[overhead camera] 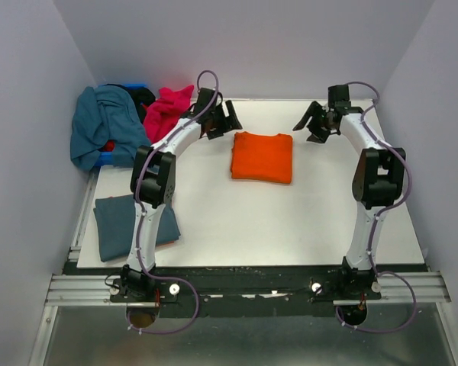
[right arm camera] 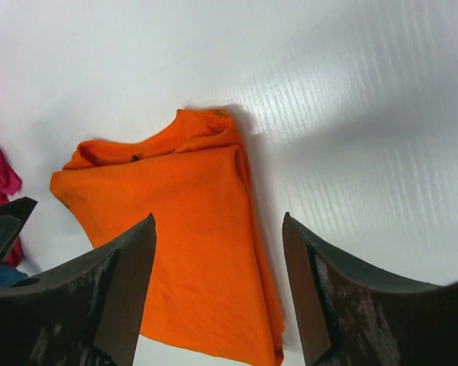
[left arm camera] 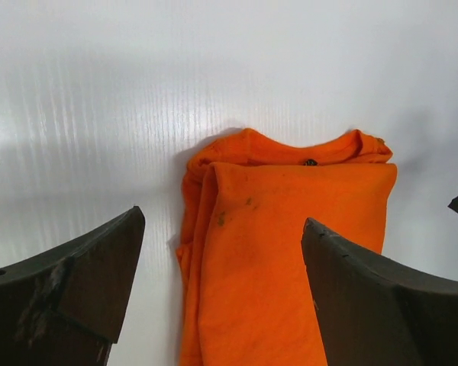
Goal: Fold and stack the t-shirts
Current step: Fold the long partially folded tshirt into a neat square, then put the neatly folded tshirt into the corner of the board with both arms
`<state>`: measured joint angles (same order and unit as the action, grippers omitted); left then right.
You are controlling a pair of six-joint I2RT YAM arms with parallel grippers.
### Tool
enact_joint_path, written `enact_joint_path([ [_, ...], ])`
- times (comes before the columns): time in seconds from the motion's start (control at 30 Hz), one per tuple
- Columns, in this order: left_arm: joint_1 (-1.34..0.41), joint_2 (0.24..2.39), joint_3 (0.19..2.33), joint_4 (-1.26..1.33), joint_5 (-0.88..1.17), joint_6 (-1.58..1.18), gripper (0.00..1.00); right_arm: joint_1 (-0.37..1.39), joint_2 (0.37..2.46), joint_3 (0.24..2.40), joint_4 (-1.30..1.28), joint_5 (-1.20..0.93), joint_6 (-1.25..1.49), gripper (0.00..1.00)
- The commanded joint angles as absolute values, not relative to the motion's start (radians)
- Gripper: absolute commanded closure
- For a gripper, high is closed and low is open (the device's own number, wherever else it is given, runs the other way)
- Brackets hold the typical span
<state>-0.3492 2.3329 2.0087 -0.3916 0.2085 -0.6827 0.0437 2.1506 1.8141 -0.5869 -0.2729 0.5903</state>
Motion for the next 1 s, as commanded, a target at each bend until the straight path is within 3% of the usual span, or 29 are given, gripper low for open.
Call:
enact_joint_path([
  [0.0,-0.344,2.232,1.870,-0.273,0.245,-0.664,0.10,0.038,2.070,1.694,-0.471,-0.239,0.557,0.33],
  [0.2,-0.347,2.244,1.824,-0.253,0.281,-0.650,0.25,0.041,2.123,1.687,-0.460,-0.302,0.529,0.46],
  [0.5,-0.356,2.393,1.970,-0.299,0.298,-0.647,0.24,0.055,2.253,1.784,-0.502,-0.290,0.535,0.45],
  [0.8,-0.356,2.470,2.046,-0.334,0.299,-0.640,0.32,0.084,2.339,1.885,-0.538,-0.287,0.541,0.49],
  [0.97,-0.354,2.526,2.109,-0.363,0.296,-0.653,0.48,0.103,2.388,1.951,-0.580,-0.278,0.549,0.52],
])
